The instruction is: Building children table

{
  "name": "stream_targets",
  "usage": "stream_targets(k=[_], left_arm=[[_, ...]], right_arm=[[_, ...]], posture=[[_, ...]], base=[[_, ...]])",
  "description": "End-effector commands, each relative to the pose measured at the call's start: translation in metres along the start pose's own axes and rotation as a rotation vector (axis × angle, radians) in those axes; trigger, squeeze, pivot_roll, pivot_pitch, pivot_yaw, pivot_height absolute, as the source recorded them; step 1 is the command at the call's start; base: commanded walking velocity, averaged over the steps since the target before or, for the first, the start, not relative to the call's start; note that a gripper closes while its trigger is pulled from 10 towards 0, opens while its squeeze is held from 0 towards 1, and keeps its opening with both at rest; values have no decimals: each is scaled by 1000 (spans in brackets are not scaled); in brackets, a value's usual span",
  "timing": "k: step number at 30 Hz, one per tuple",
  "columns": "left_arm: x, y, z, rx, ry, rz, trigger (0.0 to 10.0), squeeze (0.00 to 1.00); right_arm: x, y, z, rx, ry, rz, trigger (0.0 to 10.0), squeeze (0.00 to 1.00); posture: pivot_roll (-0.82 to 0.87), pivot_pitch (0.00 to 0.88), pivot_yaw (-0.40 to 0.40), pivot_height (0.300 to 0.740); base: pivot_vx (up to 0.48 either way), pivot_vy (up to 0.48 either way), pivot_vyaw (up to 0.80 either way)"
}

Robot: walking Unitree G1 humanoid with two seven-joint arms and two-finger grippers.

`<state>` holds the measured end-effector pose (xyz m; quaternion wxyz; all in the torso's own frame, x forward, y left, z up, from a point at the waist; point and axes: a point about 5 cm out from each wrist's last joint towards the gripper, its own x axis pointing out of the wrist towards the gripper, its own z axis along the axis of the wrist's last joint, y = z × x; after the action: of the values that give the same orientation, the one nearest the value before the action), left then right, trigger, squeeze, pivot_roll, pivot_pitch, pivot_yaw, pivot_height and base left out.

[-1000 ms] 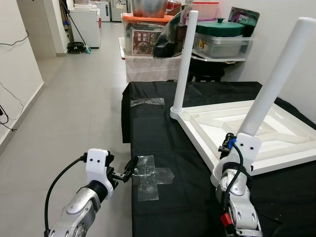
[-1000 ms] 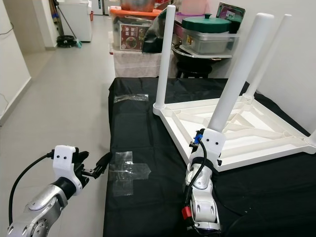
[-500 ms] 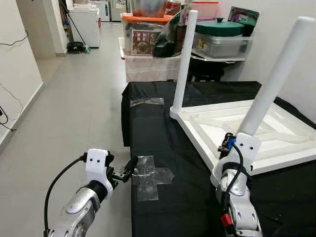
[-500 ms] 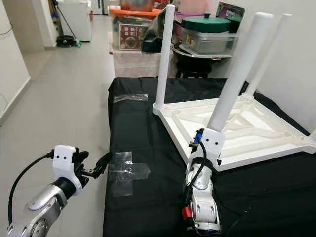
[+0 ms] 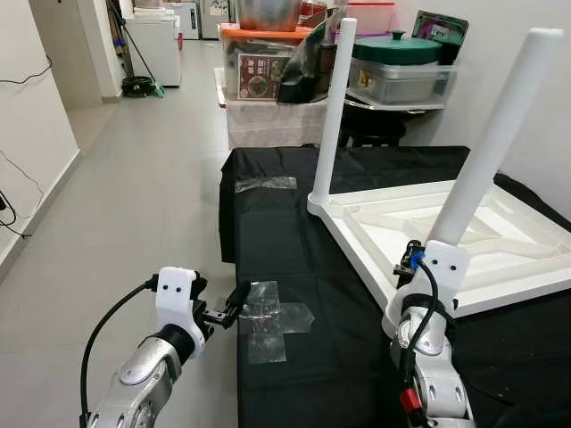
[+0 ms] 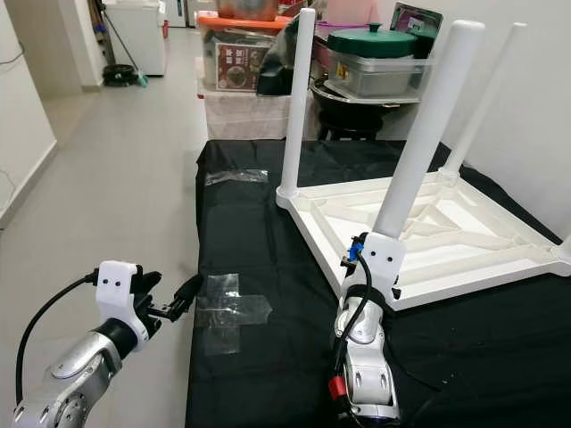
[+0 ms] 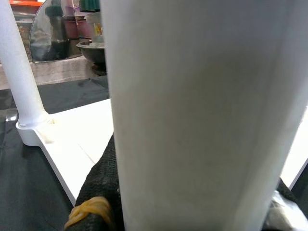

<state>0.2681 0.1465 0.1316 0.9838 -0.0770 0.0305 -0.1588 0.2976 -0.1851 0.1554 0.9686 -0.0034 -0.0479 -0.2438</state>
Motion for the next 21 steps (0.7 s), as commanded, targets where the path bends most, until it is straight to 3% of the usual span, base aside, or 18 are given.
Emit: stream_targets(k=[1, 21], left_arm=[[2, 0, -4, 1, 20, -2, 10000, 0], [3, 0, -4, 4, 20, -6, 10000, 0]], right_arm=[[-1, -12, -14, -46, 62, -46, 10000, 0], [1, -7, -1, -18, -1, -8, 10000, 0]], posture=[[65, 0, -45, 740], [63, 0, -40, 740]], base=[[0, 0, 0], [0, 0, 0]])
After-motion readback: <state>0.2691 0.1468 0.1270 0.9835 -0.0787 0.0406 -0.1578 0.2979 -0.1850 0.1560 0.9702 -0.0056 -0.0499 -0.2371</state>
